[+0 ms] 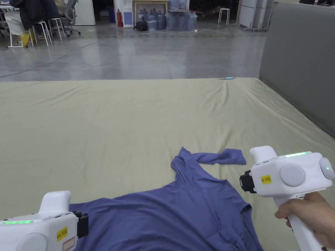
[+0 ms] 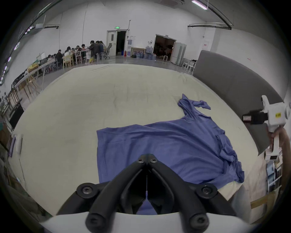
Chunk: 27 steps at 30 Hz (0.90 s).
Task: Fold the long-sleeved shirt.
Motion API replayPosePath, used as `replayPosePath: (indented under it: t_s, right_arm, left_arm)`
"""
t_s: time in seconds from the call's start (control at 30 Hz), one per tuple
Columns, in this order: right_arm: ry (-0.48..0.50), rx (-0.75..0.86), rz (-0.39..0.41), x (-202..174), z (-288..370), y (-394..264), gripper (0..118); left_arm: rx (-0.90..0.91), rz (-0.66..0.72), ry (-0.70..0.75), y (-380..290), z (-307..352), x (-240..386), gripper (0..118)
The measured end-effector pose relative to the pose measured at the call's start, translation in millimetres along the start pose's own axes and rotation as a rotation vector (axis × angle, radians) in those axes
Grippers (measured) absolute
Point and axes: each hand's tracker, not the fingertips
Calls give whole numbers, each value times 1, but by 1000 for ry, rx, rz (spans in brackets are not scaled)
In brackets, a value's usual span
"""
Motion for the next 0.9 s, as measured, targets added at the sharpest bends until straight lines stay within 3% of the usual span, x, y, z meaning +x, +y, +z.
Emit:
replayPosePath:
  t_s: [0.17,0.2,0.23,0.27,0.3,0.33,0.53,0.63,0.7,0.73,0.83,0.9]
  right_arm:
    - [18,-8,-32,5,-26,2,0]
    - [22,-6,-40,0,-25,-4,0]
    - [26,-3,-48,1,-28,-4,0]
    - [30,1,-53,2,-31,-4,0]
    - [29,1,-56,2,-34,-4,0]
    - [26,-6,-55,-2,-37,-8,0]
    - [29,-60,-39,-20,-29,-15,0]
    - [12,-72,-29,-18,-47,-11,0]
    - [9,-84,-26,-16,-49,-9,0]
    - [7,-88,-27,-13,-52,-7,0]
    - [-7,-98,-17,-9,-63,4,0]
    - [-16,-100,-12,-5,-77,17,0]
  left_arm:
    - [-8,94,59,39,-32,-29,0]
    - [-19,103,95,50,-41,-38,5]
    - [-26,101,159,60,-54,-48,32]
    - [-45,85,196,68,-68,-56,82]
    - [-72,84,218,73,-82,-64,109]
    - [-116,91,247,76,-96,-72,114]
    - [-315,177,235,73,-149,-90,113]
    - [-364,181,245,63,-174,-87,94]
    - [-417,168,287,54,-188,-84,93]
    - [-336,159,291,54,-185,-79,91]
    - [-345,162,306,61,-181,-77,84]
    - [-321,75,327,68,-171,-72,31]
